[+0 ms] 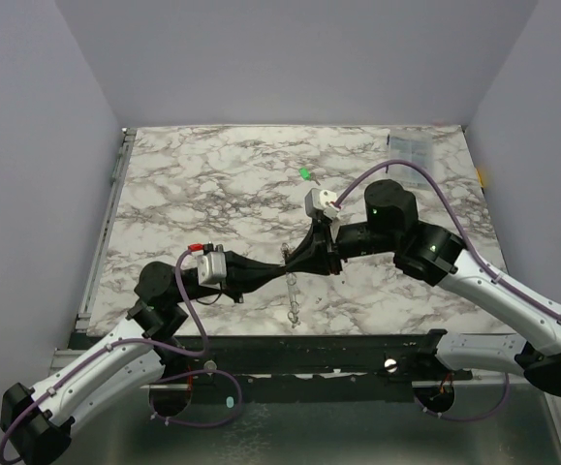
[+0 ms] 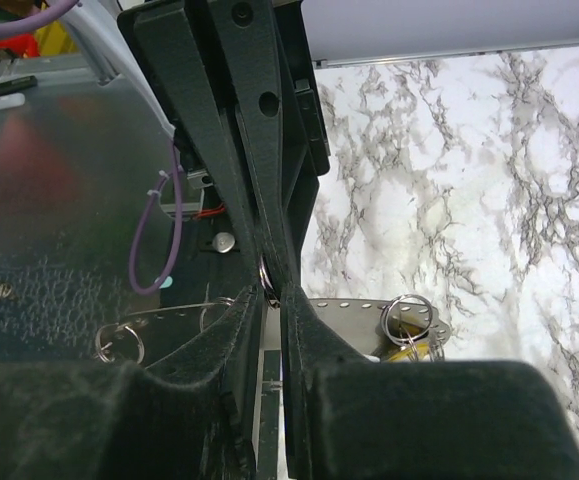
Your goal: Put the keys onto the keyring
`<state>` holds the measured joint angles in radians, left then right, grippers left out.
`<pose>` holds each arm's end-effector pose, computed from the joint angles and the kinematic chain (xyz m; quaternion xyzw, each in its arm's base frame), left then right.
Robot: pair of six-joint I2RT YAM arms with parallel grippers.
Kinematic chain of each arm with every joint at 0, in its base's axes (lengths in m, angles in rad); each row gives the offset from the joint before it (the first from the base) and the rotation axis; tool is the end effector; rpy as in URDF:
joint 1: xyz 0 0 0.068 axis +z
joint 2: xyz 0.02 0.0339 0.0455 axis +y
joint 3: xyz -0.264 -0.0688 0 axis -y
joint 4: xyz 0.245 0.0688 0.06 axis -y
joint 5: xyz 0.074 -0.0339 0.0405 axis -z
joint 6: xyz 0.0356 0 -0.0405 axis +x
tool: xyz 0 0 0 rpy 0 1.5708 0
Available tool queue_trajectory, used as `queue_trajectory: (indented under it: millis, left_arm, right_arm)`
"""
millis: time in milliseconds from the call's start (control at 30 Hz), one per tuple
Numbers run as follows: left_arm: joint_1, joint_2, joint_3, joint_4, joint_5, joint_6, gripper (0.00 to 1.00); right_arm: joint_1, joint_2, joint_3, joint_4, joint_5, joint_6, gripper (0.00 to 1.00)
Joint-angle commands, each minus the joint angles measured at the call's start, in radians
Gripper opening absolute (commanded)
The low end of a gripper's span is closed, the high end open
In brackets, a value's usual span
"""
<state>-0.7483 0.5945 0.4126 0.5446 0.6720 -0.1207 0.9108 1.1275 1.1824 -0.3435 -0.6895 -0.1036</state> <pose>0.0936 -0.1172 0.3122 0.4236 0.4263 -0.4970 0.6260 0.1326 0.2077 0.3965 -0.5431 0.5611 0.4702 0.4113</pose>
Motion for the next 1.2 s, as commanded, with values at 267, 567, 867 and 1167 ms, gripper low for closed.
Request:
queue_trajectory:
  millis: [267, 567, 867, 1167]
  left_arm:
    - [-0.004, -0.021, -0.012, 0.08, -0.022, -0.019, 0.0]
    - [-0.004, -0.02, -0.019, 0.072, -0.038, 0.008, 0.11]
    - [-0.002, 0.006, 0.104, -0.333, -0.016, 0.303, 0.57]
    - [-0.003, 0.016, 0.137, -0.459, -0.094, 0.369, 0.58]
  right_arm:
    - [0.007, 0.035, -0.009, 0.027, -0.055, 0.007, 0.1]
    - [0.007, 0.046, 0.02, -0.049, -0.061, -0.036, 0.01]
    - [0.007, 0.062, 0.159, -0.293, 0.099, -0.118, 0.01]
    - [0.007, 0.145, 0.234, -0.515, 0.352, -0.104, 0.01]
